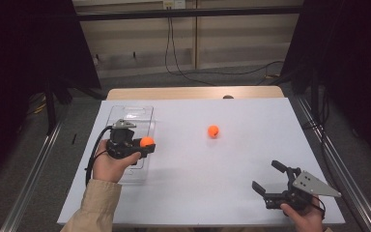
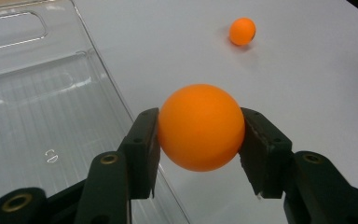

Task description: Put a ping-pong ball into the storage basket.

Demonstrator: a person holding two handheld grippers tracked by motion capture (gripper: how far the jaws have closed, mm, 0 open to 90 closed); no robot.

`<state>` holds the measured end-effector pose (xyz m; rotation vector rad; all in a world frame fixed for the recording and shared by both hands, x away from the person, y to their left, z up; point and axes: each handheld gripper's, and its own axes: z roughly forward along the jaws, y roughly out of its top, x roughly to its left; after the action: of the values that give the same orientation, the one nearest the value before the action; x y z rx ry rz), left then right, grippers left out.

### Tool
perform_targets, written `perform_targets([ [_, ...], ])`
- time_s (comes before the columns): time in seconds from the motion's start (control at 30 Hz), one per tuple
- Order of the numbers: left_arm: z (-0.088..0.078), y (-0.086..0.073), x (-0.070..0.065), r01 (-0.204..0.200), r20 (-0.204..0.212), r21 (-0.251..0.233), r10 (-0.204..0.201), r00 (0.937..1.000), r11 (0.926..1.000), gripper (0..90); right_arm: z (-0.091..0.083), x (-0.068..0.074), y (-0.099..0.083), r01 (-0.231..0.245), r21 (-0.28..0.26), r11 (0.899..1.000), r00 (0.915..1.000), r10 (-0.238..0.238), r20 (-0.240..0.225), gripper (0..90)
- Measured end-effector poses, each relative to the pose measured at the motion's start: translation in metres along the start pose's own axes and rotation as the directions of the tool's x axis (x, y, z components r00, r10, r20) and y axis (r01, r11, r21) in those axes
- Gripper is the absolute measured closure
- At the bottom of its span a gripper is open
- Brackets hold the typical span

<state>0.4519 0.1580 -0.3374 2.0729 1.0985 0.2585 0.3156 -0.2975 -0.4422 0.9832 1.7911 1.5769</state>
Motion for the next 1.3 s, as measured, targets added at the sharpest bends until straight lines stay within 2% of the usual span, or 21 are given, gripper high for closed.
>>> perform_targets([
  [0.03, -0.001, 0.0, 0.002, -0.014, -0.006, 0.014, 0.014, 0.9999, 0.9998, 51.0, 0.0, 0.0, 0.0, -0.001, 0.001, 1.0, 1.0, 0.001, 0.0, 0.7],
  [0.2, -0.002, 0.0, 0.004, -0.021, -0.012, 0.022, 0.021, 0.9997, 0.9996, 51.0, 0.0, 0.0, 0.0, 0.003, 0.001, 1.0, 1.0, -0.003, -0.002, 0.7],
  [0.3, -0.002, 0.0, 0.006, -0.014, -0.016, 0.011, 0.014, 0.9998, 0.9998, 51.0, 0.0, 0.0, 0.0, 0.003, 0.0, 1.0, 1.0, -0.003, 0.0, 0.7],
  [0.33, -0.002, -0.001, 0.005, 0.002, -0.018, 0.003, -0.002, 0.9998, 1.0, 51.0, 0.0, 0.0, 0.0, 0.003, 0.0, 1.0, 1.0, -0.003, 0.001, 0.7],
  [0.37, -0.002, -0.001, 0.006, -0.001, -0.018, 0.011, 0.001, 0.9998, 0.9999, 51.0, 0.0, 0.0, 0.0, 0.001, 0.0, 1.0, 1.0, -0.001, -0.001, 0.7],
  [0.4, -0.003, -0.001, 0.008, -0.023, -0.022, 0.025, 0.024, 0.9995, 0.9994, 51.0, 0.0, 0.001, 0.0, -0.002, 0.0, 1.0, 1.0, 0.002, -0.001, 0.7],
  [0.47, -0.003, -0.001, 0.009, -0.008, -0.017, 0.02, 0.009, 0.9998, 0.9998, 51.0, 0.0, 0.0, 0.0, 0.002, -0.002, 1.0, 1.0, -0.002, 0.001, 0.7],
  [0.53, -0.004, -0.002, 0.01, -0.021, -0.027, 0.029, 0.022, 0.9994, 0.9994, 51.0, 0.0, 0.0, 0.0, 0.003, -0.001, 1.0, 1.0, -0.003, 0.003, 0.6],
  [0.6, -0.003, -0.003, 0.011, -0.009, -0.026, 0.011, 0.009, 0.9996, 0.9999, 51.0, 0.0, 0.0, 0.0, 0.003, -0.001, 1.0, 1.0, -0.003, 0.003, 0.7],
  [0.77, -0.002, -0.005, 0.013, 0.003, -0.034, 0.012, -0.002, 0.9994, 0.9999, 51.0, 0.0, 0.0, 0.0, 0.001, -0.002, 1.0, 1.0, -0.001, 0.002, 0.6],
  [1.0, -0.002, -0.007, 0.018, -0.003, -0.048, 0.021, 0.004, 0.9988, 0.9998, 51.0, 0.0, 0.0, 0.0, -0.001, 0.0, 1.0, 1.0, 0.001, 0.0, 0.6],
  [1.03, -0.001, -0.007, 0.019, 0.001, -0.049, 0.015, 0.0, 0.9988, 0.9999, 51.0, 0.0, 0.0, 0.0, -0.001, -0.001, 1.0, 1.0, 0.001, -0.004, 0.6],
  [1.07, 0.001, -0.008, 0.017, 0.032, -0.052, -0.005, -0.032, 0.9981, 0.9995, 51.0, 0.0, 0.0, 0.0, -0.002, -0.001, 1.0, 1.0, 0.002, -0.004, 0.6],
  [1.17, 0.001, -0.008, 0.018, 0.031, -0.056, -0.007, -0.032, 0.998, 0.9995, 51.0, 0.0, 0.001, 0.0, -0.002, -0.002, 1.0, 1.0, 0.002, -0.004, 0.6],
  [1.2, 0.0, -0.008, 0.019, 0.031, -0.043, 0.0, -0.031, 0.9986, 0.9995, 51.0, 0.0, 0.001, 0.0, -0.002, -0.002, 1.0, 1.0, 0.002, -0.004, 0.6],
  [1.3, 0.001, -0.009, 0.019, 0.04, -0.063, -0.01, -0.04, 0.9972, 0.9992, 51.0, 0.0, 0.001, 0.0, -0.004, -0.001, 1.0, 1.0, 0.004, -0.005, 0.6],
])
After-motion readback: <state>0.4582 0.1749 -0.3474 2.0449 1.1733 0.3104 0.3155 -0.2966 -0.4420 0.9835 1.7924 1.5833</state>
